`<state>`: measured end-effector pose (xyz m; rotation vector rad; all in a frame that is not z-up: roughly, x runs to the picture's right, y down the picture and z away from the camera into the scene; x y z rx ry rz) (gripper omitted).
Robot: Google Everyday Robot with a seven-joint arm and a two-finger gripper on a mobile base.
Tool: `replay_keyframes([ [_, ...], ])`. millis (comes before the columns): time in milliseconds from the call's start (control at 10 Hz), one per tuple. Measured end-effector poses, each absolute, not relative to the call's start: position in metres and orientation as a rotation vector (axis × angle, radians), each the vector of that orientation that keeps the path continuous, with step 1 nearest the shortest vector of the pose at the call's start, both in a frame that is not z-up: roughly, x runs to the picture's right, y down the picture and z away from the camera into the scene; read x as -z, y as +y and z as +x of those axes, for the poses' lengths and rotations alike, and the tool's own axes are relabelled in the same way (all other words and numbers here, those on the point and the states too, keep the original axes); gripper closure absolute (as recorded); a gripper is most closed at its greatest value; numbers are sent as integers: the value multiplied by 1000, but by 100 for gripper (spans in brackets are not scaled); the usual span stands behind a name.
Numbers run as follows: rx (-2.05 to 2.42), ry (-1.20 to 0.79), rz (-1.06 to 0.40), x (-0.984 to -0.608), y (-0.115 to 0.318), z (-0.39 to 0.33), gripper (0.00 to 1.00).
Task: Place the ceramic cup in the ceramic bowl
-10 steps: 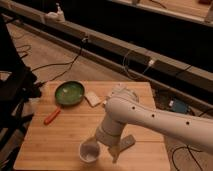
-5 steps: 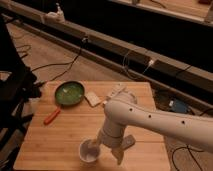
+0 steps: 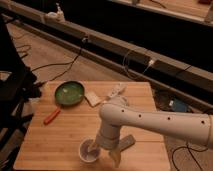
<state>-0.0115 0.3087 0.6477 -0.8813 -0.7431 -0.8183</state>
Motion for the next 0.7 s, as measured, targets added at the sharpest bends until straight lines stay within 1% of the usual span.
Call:
replay_keyframes([
  [200, 808, -769, -895, -663, 320, -21, 50],
  [300, 806, -777, -897, -668, 323, -24, 58],
  [400, 799, -787, -890, -675, 324, -28, 70],
  [500, 788, -796, -884, -678, 323, -32, 78],
  [700, 751, -813, -843, -682, 314, -38, 80],
])
